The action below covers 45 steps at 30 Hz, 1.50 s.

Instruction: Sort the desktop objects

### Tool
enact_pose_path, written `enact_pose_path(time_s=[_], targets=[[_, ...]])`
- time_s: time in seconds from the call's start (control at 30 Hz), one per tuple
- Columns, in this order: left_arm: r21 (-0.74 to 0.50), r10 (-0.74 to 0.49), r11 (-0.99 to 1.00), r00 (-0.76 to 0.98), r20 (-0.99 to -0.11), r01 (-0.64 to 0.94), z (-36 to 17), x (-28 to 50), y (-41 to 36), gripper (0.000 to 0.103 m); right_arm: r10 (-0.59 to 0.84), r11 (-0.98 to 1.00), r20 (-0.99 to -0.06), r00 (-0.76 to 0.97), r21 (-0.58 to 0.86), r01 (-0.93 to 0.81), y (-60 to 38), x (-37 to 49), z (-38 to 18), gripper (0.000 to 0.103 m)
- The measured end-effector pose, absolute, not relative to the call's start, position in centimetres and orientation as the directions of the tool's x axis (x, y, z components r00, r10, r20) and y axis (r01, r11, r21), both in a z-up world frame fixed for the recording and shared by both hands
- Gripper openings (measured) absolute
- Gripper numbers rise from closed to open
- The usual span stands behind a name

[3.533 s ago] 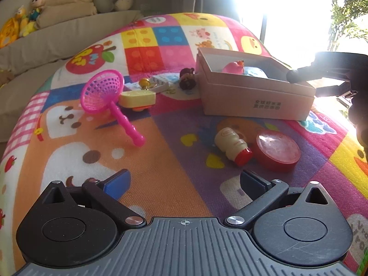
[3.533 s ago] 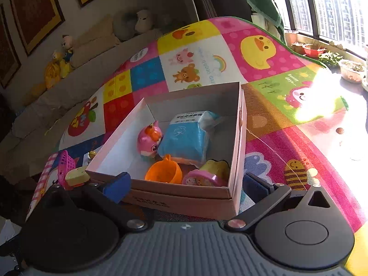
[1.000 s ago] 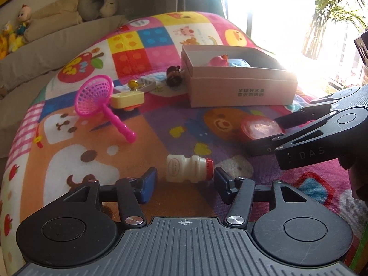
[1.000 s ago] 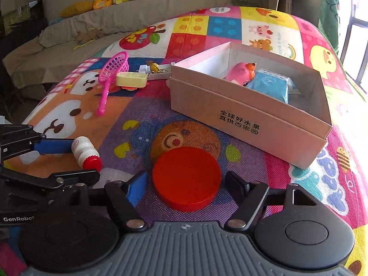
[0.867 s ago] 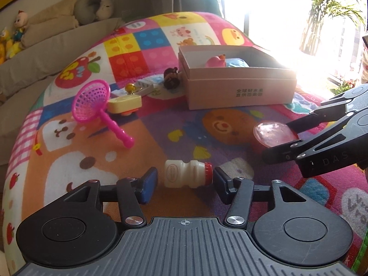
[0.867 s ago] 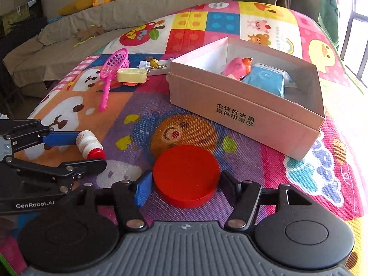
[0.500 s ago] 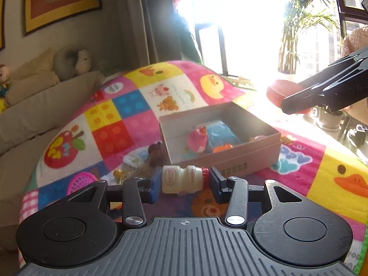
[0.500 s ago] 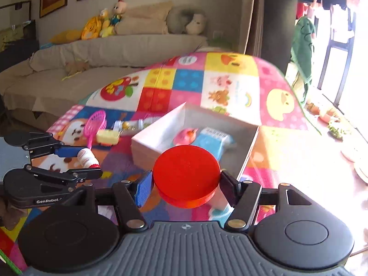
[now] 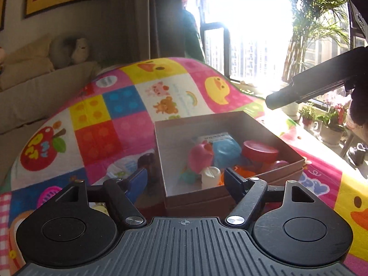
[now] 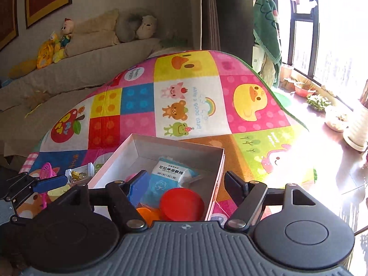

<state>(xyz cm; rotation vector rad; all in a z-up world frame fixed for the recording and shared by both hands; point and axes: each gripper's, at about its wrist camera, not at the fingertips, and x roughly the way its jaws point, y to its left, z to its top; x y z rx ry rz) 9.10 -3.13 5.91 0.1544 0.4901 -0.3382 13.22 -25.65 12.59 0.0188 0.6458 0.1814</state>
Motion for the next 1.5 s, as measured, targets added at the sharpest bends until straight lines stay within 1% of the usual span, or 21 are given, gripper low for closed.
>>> enact_pose_path(time_s=[0.07,0.17,0.2,0.27,0.4,0.47,0.57,0.63,0.67,0.7,0.77,0.8,0.93,1.03,1.07,1.13,1.17,1.2,1.27,1.4,1.5], targets=[[0.064,-0.274,0.933,0.813,-0.514,0.355,4.9,8.4,-2.6,0.081,0.165,0.986,-0.608,0.776,0.071,-0.154,-25.7,13.1,12.2,0.078],[0.055,-0.255,0.940,0.799,-0.544,0.337,3.6,6.8,-1.7,0.087,0.170,0.985,-0.630,0.758,0.078,-0.156,-25.6,12.7,11.7,0.078],[0.059,-0.237,0.946,0.801,-0.549,0.320,3.3,6.0,-1.3,0.091,0.172,0.984,-0.634,0.754,0.076,-0.160,-25.4,12.6,11.6,0.078],[0.070,-0.197,0.957,0.809,-0.553,0.281,2.9,4.8,-0.4,0.095,0.177,0.982,-0.643,0.745,0.063,-0.179,-24.7,12.3,11.5,0.078],[0.082,-0.084,0.985,0.847,-0.525,0.149,2.5,3.3,2.5,0.095,0.194,0.973,-0.653,0.732,0.037,-0.226,-22.0,12.5,12.1,0.078],[0.046,-0.037,0.996,0.852,-0.523,0.071,2.3,3.3,4.2,0.095,0.211,0.965,-0.659,0.722,0.022,-0.262,-19.7,13.1,12.5,0.078],[-0.028,-0.014,1.000,0.846,-0.533,-0.001,1.8,3.6,6.2,0.094,0.252,0.945,-0.681,0.688,0.018,-0.328,-15.7,14.8,13.1,0.078],[-0.063,-0.015,0.998,0.839,-0.543,-0.023,1.4,3.6,6.9,0.093,0.261,0.934,-0.705,0.659,0.013,-0.357,-13.0,16.4,13.4,0.065],[-0.078,-0.017,0.997,0.842,-0.538,-0.029,1.5,3.5,7.2,0.093,0.258,0.930,-0.725,0.639,0.006,-0.368,-11.6,17.4,13.5,0.046],[-0.087,-0.014,0.995,0.851,-0.525,-0.038,1.6,3.2,7.5,0.094,0.252,0.926,-0.754,0.606,0.006,-0.378,-10.0,18.7,13.4,0.037],[-0.093,-0.010,0.995,0.857,-0.515,-0.044,1.6,2.8,7.7,0.094,0.250,0.920,-0.790,0.559,0.014,-0.392,-7.8,20.8,13.0,0.037],[-0.099,-0.014,0.994,0.859,-0.512,-0.042,1.6,2.7,7.7,0.094,0.228,0.919,-0.806,0.546,-0.007,-0.394,-6.5,22.0,12.4,0.037],[-0.093,-0.009,0.995,0.868,-0.497,-0.043,1.7,2.4,7.5,0.095,0.103,0.935,-0.843,0.528,-0.099,-0.342,-2.7,26.0,9.5,0.037],[-0.091,-0.013,0.995,0.870,-0.493,-0.037,1.7,2.3,7.4,0.095,0.025,0.940,-0.847,0.532,-0.161,-0.301,-1.3,28.6,7.2,0.037],[-0.096,-0.014,0.995,0.870,-0.493,-0.038,1.7,2.3,7.5,0.095,0.010,0.940,-0.846,0.533,-0.174,-0.294,-0.9,29.4,6.6,0.035],[-0.109,-0.014,0.993,0.870,-0.494,-0.046,1.7,2.2,7.7,0.095,-0.032,0.935,-0.848,0.528,-0.213,-0.285,-0.1,30.6,5.3,0.024],[-0.116,-0.015,0.992,0.868,-0.496,-0.049,1.7,2.2,7.9,0.095,-0.050,0.929,-0.851,0.523,-0.233,-0.289,0.2,31.0,4.6,0.014],[-0.124,-0.017,0.991,0.867,-0.498,-0.052,1.7,2.2,8.1,0.095,-0.071,0.923,-0.850,0.521,-0.255,-0.290,0.5,31.3,4.1,0.011],[-0.136,-0.021,0.989,0.865,-0.502,-0.054,1.7,2.3,8.3,0.095,-0.100,0.913,-0.850,0.516,-0.284,-0.291,0.8,31.6,3.3,0.011],[-0.142,-0.030,0.989,0.864,-0.502,-0.048,1.7,2.2,8.2,0.096,-0.076,0.905,-0.873,0.482,-0.263,-0.335,0.9,30.5,2.9,0.011],[-0.137,-0.032,0.990,0.865,-0.501,-0.044,1.7,2.2,8.1,0.097,0.003,0.907,-0.916,0.402,-0.167,-0.387,0.7,28.4,3.3,0.011]])
